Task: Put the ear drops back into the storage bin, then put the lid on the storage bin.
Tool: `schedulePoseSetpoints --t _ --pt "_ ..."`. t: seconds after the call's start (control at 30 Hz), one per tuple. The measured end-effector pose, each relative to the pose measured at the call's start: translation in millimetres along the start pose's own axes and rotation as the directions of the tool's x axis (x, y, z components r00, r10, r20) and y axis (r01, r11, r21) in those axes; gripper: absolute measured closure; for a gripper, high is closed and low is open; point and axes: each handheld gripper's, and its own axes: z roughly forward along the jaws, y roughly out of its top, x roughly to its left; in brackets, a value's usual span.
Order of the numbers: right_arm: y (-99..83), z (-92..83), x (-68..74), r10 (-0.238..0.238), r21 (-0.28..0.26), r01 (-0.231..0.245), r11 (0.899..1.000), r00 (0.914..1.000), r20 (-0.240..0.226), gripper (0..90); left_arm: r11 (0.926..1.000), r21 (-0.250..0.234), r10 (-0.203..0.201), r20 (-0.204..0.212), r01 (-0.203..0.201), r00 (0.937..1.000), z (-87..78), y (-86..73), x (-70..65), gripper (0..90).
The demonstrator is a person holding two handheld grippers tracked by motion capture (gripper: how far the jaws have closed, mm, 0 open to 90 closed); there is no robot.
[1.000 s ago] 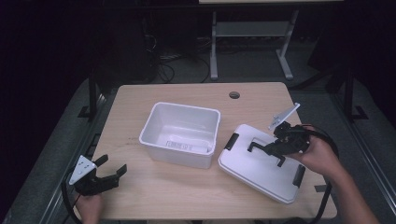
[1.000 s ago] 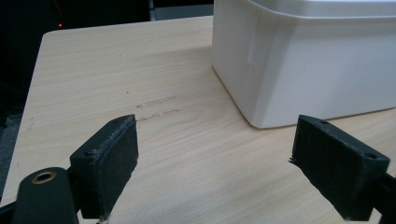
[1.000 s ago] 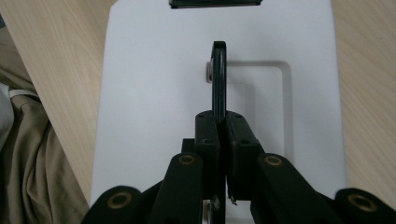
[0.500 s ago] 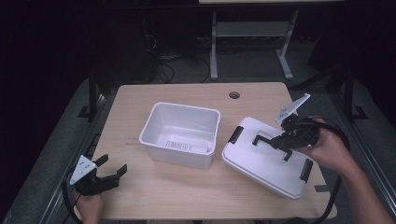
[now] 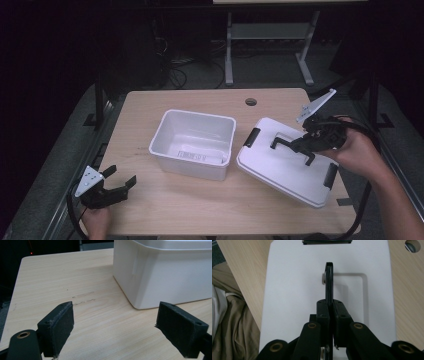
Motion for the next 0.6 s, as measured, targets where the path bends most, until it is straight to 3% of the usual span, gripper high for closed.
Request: schedulePoseSetpoints --t 0.6 --pt "37.5 -18.6 15.0 -0.049 -0.006 0.049 0.999 0.9987 -0.012 84.6 1.0000 0.001 0.005 -0.001 -0.005 1.0000 -2.5 0.2 -0.9 13.6"
